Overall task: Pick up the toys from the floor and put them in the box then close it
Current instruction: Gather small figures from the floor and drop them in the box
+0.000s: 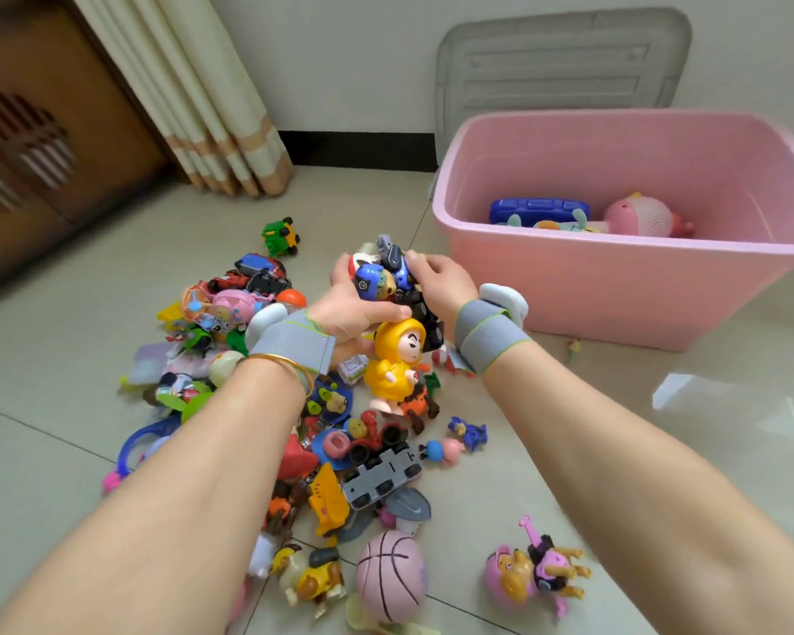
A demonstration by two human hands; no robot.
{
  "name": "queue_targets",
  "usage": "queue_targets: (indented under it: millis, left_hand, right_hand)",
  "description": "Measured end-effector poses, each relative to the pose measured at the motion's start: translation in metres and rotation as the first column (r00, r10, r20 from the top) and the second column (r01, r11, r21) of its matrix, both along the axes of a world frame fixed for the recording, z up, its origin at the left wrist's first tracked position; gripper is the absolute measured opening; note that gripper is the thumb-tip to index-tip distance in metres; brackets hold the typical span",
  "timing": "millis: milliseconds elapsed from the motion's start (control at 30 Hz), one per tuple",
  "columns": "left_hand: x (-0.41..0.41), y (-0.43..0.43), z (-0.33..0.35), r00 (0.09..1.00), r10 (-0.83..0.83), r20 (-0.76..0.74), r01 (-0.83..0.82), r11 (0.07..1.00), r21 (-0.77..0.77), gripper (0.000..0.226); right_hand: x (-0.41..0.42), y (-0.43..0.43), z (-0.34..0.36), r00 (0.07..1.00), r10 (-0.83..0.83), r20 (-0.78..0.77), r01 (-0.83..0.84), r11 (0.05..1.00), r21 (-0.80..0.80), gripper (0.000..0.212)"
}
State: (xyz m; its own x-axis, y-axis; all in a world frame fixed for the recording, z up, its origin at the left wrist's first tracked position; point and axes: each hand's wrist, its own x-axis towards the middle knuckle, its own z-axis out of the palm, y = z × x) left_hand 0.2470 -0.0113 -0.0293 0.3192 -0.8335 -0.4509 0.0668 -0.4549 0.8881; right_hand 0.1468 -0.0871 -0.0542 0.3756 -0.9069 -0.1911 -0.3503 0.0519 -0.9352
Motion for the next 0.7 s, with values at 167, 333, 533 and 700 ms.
queue_targets:
  millis: [167, 333, 533, 700]
  left_hand:
    - [0.015, -0.022, 0.049, 0.996, 0.028, 0.080, -0.011, 0.979, -0.204, 0.107]
    - [-0.027, -0.075, 0.081, 0.958, -0.094, 0.271, 0.176, 0.939, -0.294, 0.132]
    - [-0.118, -0.156, 0.103, 0.716, -0.273, 0.643, 0.516, 0.826, -0.224, 0.123]
    - [-0.180, -0.179, 0.073, 0.589, -0.235, 0.773, 0.643, 0.716, -0.272, 0.099]
  right_hand:
    - [0.018, -0.025, 0.062, 0.993, -0.040, 0.112, 0.058, 0.986, -0.159, 0.040]
    - [-0.034, -0.063, 0.092, 0.937, -0.182, 0.300, 0.257, 0.937, -0.234, 0.029]
    - [-0.136, -0.113, 0.094, 0.743, -0.417, 0.523, 0.571, 0.802, -0.173, 0.038]
    - [-0.194, -0.134, 0.054, 0.664, -0.602, 0.443, 0.683, 0.730, -0.032, 0.027]
